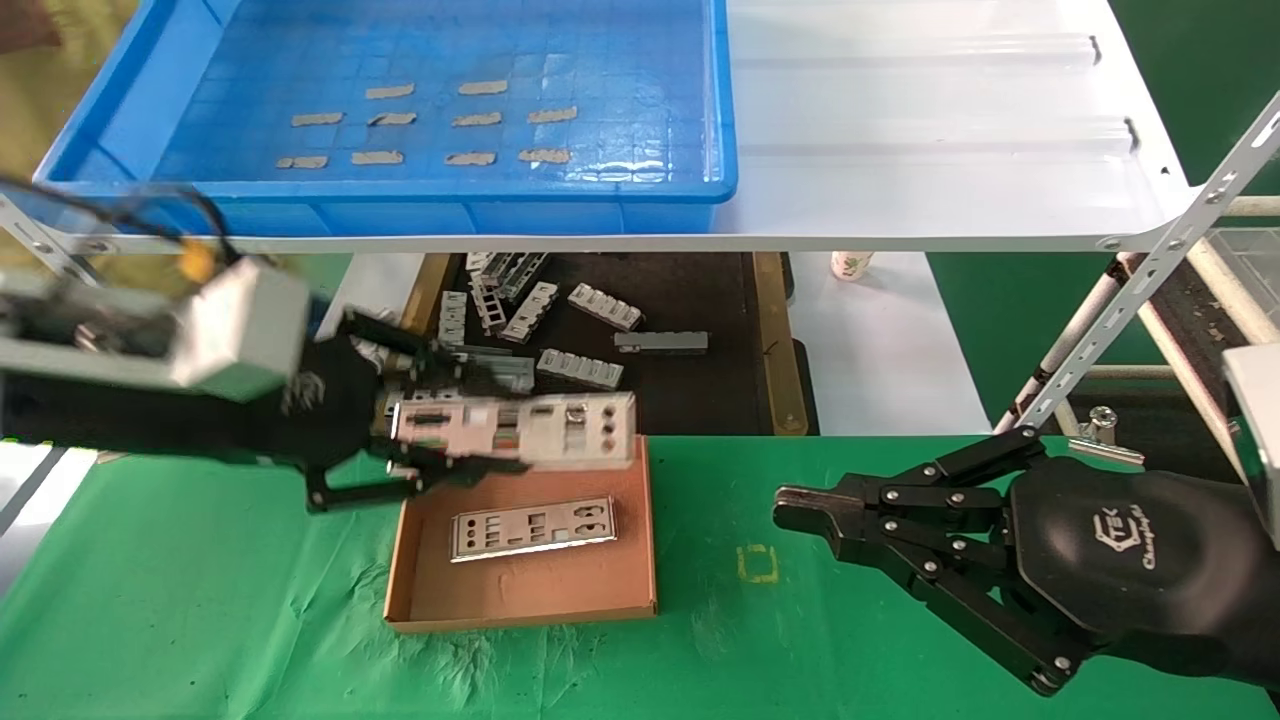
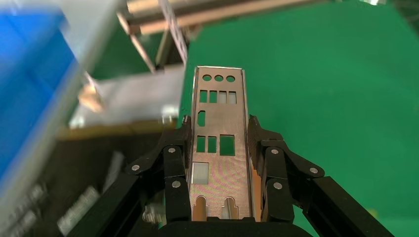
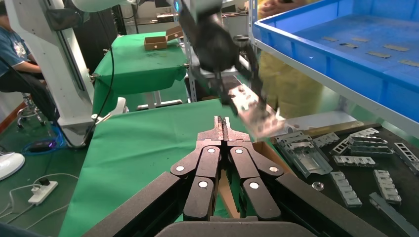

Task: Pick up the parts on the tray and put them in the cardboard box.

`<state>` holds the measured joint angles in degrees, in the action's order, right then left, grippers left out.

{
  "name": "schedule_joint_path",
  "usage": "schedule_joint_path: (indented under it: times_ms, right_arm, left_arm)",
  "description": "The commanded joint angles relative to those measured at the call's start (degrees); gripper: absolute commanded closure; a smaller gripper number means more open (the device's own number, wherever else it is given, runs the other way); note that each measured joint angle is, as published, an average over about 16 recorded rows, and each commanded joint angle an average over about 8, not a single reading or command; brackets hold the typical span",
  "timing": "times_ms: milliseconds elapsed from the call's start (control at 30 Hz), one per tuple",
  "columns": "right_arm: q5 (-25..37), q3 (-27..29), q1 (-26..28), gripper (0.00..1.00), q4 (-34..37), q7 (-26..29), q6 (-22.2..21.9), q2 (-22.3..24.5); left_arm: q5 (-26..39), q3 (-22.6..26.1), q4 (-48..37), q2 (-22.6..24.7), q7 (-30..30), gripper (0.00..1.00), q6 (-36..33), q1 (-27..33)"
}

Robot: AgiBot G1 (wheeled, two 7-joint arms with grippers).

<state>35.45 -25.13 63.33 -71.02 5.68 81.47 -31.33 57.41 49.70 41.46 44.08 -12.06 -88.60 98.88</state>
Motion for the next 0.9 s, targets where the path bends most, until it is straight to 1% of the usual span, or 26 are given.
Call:
schedule_joint_path:
  times_ms: [33, 233, 400, 800, 900]
  right_arm:
    - [0.0, 0.0, 0.0, 1.00, 0.0, 0.0, 0.0, 0.0]
    - [0.0, 0.0, 0.0, 1.00, 0.0, 0.0, 0.0, 0.0]
    - [0.0, 0.0, 0.0, 1.00, 0.0, 0.0, 0.0, 0.0]
    - [0.0, 0.0, 0.0, 1.00, 0.0, 0.0, 0.0, 0.0]
    - [0.0, 0.0, 0.0, 1.00, 0.0, 0.0, 0.0, 0.0]
  left_arm:
    - [1.3, 1.6, -0.4, 0.3, -0.8, 1.00, 0.7, -1.0]
    - [4.8, 3.7, -5.1, 3.6, -4.0, 1.00, 4.1, -4.2]
    - [6.7, 4.9, -9.8, 6.5, -6.5, 1.00, 6.0, -5.6]
    - [8.5, 5.9, -21.5, 13.2, -12.3, 1.00, 8.3, -6.1]
    - [8.8, 6.1, -24.1, 14.7, -13.4, 0.99, 9.3, -6.1]
